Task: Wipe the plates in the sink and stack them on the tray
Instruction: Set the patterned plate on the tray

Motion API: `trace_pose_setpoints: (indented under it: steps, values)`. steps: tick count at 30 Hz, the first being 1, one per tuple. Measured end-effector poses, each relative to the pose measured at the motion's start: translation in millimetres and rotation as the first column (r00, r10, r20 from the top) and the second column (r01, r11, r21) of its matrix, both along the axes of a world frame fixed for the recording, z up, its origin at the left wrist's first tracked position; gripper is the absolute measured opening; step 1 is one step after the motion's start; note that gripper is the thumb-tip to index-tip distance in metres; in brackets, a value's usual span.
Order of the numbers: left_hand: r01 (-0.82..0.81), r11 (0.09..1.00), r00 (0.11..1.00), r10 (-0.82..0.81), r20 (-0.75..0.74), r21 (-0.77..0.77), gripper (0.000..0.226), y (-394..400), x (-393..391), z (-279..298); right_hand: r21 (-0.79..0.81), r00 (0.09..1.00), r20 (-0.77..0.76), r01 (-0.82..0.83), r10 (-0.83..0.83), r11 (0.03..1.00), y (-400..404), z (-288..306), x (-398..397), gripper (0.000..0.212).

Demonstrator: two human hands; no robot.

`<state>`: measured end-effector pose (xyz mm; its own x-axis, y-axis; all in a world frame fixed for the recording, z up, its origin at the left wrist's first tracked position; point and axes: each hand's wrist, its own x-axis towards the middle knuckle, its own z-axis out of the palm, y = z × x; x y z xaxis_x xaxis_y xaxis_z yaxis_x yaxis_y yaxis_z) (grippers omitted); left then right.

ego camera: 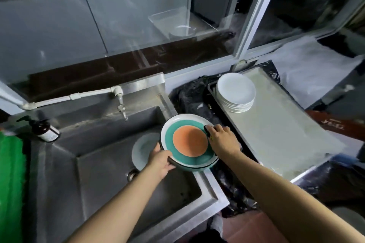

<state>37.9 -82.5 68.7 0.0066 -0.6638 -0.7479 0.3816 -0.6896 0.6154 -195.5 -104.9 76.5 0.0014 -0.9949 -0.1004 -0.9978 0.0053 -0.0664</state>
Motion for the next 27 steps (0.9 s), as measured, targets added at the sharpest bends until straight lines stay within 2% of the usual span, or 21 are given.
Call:
trace_pose_setpoints:
  steps: [4, 13, 18, 27]
  values:
    - [0.026, 1.000, 1.000, -0.026, -0.009, 0.011, 0.075, -2.1, -85.6, 5.2, 0.028, 1.000, -0.005, -0.022, 0.022, 0.999, -0.2, 3.7, -74.8, 0.040]
    - [0.133, 0.990, 0.990, -0.130, -0.060, 0.045, 0.089, -17.7, -239.5, 1.0, 0.057, 0.998, -0.016, 0.069, -0.068, 0.996, 8.5, -0.5, -210.2, 0.040]
    - [0.172, 0.985, 0.984, -0.170, -0.050, 0.032, 0.088, -31.4, -312.5, -7.5, 0.073, 0.989, -0.006, 0.148, -0.148, 0.986, 10.3, -16.5, -257.7, 0.039]
    - [0.258, 0.964, 0.966, -0.257, -0.016, 0.059, 0.083, -66.7, -397.7, -60.4, -0.035, 0.961, -0.064, 0.267, -0.269, 0.963, 10.9, -57.2, -313.6, 0.043]
